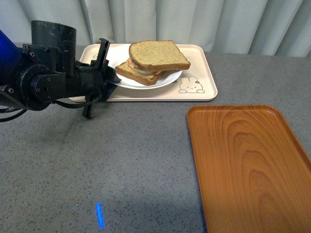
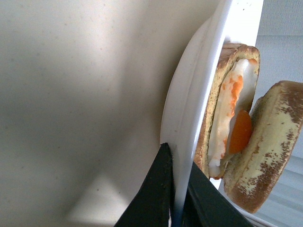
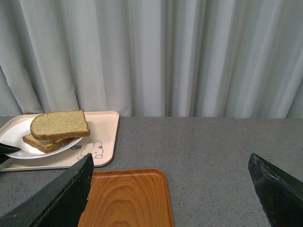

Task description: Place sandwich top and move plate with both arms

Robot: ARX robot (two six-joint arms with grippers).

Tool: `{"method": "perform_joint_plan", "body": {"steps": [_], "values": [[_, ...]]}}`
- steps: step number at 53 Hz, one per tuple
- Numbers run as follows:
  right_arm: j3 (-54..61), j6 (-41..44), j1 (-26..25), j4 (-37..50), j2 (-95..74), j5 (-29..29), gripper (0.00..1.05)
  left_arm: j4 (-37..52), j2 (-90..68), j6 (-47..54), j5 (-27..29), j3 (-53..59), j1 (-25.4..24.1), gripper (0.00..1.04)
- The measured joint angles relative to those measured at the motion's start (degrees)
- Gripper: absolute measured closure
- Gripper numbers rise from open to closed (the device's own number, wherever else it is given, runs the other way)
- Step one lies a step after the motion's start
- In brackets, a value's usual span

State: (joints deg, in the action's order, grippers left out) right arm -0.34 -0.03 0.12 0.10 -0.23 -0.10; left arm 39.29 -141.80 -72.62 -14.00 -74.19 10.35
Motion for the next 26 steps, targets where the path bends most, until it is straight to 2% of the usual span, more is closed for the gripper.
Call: {"method": "perform_joint_plan", "body": {"steps": [7, 17, 26], "values": [[0.0, 0.0, 0.0, 0.0, 0.0, 0.0, 0.09, -0.3, -0.1, 0.1, 0.0, -0.3, 0.0, 1.00], [0.0, 0.0, 0.0, 0.0, 0.0, 0.0, 0.09, 0.0, 1.2, 0.1, -0.9, 1.4, -0.2, 0.61], [0.0, 0.0, 0.0, 0.0, 0.0, 0.0, 0.09, 1.0, 4.8, 0.1, -0.1, 5.6, -0.7, 0.34]]}}
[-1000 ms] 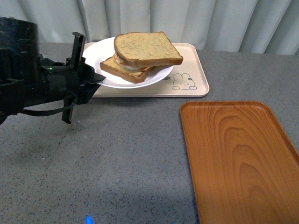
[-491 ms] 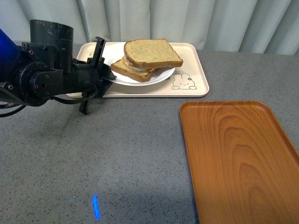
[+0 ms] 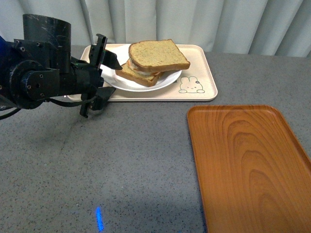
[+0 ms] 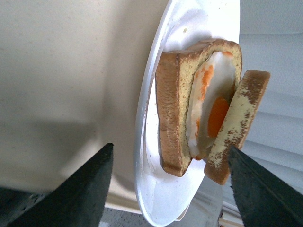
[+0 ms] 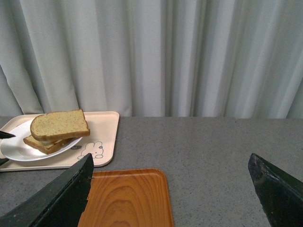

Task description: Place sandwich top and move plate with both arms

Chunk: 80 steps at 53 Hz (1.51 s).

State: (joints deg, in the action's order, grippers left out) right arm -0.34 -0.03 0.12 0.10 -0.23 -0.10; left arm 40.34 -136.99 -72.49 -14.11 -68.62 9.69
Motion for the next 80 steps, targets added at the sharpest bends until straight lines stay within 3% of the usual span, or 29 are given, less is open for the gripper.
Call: {"method": "perform_joint_plan", "body": {"steps": [10, 18, 27, 51, 56, 61, 66, 70, 76, 80], "values": [[0.0, 0.0, 0.0, 0.0, 0.0, 0.0, 0.09, 0.6, 6.5, 0.9, 2.2, 7.6, -1.3, 0.05], [0.0, 0.0, 0.0, 0.0, 0.0, 0.0, 0.09, -2.3, 16.2, 7.8, 9.9, 17.6, -3.3, 0.06], [0.0, 0.0, 0.0, 0.0, 0.0, 0.0, 0.09, -2.6, 30.5, 18.6, 12.7, 32.4, -7.2, 0.06], [0.0, 0.0, 0.0, 0.0, 0.0, 0.0, 0.09, -16.8, 68.1, 28.4, 6.7, 52.6, -14.9, 0.07], [0.0, 0.0, 0.0, 0.0, 0.0, 0.0, 0.09, 12.2, 61.7, 45.5, 9.8, 60.5, -14.4, 0.25], [0.0, 0.0, 0.0, 0.0, 0.0, 0.0, 0.09, 24.1, 62.8, 59.1, 11.2, 64.2, -12.9, 0.40], [0.0, 0.0, 0.0, -0.1, -0.1, 0.0, 0.09, 23.9, 68.8, 66.2, 13.8, 64.8, -10.4, 0.56], [0.0, 0.0, 0.0, -0.1, 0.0, 0.0, 0.09, 14.6, 77.1, 69.7, 13.9, 65.2, -9.8, 0.74], [0.0, 0.0, 0.0, -0.1, 0.0, 0.0, 0.09, 8.2, 85.4, 71.2, 14.0, 66.3, -9.8, 0.99], [0.0, 0.0, 0.0, -0.1, 0.0, 0.0, 0.09, 4.4, 90.2, 71.5, 14.0, 67.1, -9.8, 1.01]]}}
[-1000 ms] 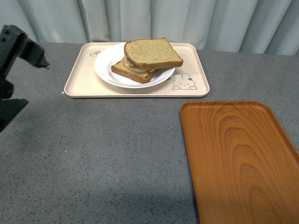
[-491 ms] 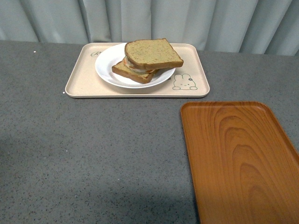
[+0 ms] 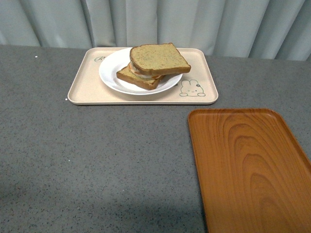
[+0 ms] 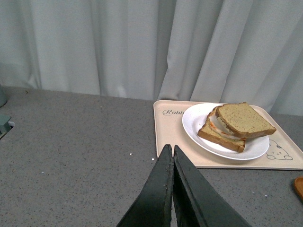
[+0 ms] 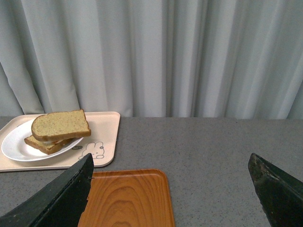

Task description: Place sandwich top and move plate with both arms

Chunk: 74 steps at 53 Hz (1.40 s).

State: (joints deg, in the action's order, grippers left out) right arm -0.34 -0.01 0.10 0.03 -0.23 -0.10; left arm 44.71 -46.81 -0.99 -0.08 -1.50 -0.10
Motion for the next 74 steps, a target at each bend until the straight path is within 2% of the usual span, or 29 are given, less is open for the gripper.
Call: {"method": "perform_joint_plan", "body": {"steps": [32, 71, 74], "values": [[0.0, 0.0, 0.0, 0.0, 0.0, 0.0, 0.09, -20.4, 22.5, 0.5, 0.0, 0.5, 0.0, 1.01], [0.0, 0.0, 0.0, 0.0, 0.0, 0.0, 0.09, -34.6, 36.9, 0.5, 0.0, 0.5, 0.0, 1.01], [0.0, 0.0, 0.0, 0.0, 0.0, 0.0, 0.09, -39.4, 40.5, 0.5, 0.1, 0.5, 0.0, 1.01]]}}
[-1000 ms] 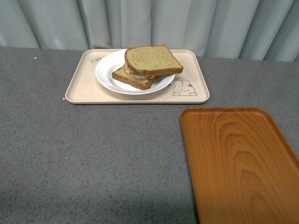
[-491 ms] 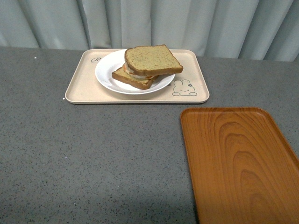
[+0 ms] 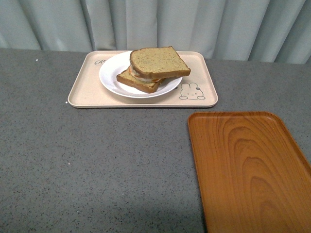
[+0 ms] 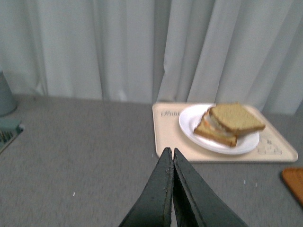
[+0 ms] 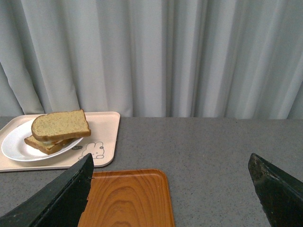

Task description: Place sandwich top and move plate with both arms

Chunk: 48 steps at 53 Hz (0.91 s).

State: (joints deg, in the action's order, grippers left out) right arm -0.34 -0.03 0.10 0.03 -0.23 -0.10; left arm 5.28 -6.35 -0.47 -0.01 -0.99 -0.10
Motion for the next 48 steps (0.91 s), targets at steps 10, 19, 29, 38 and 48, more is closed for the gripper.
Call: {"method": "perform_joint_plan", "body": {"steps": [10, 19, 29, 38, 48], "values": [[0.0, 0.0, 0.0, 0.0, 0.0, 0.0, 0.09, -5.0, 6.0, 0.0, 0.0, 0.0, 0.0, 1.01], [0.0, 0.0, 0.0, 0.0, 0.0, 0.0, 0.09, -5.2, 6.0, 0.0, 0.0, 0.0, 0.0, 0.98], [0.0, 0.0, 0.0, 0.0, 0.0, 0.0, 0.09, -5.2, 6.1, 0.0, 0.0, 0.0, 0.0, 0.64], [0.0, 0.0, 0.0, 0.0, 0.0, 0.0, 0.09, -5.2, 6.1, 0.0, 0.0, 0.0, 0.0, 0.31], [0.0, 0.0, 0.0, 0.0, 0.0, 0.0, 0.09, -5.2, 6.1, 0.1, 0.0, 0.0, 0.0, 0.05]]}}
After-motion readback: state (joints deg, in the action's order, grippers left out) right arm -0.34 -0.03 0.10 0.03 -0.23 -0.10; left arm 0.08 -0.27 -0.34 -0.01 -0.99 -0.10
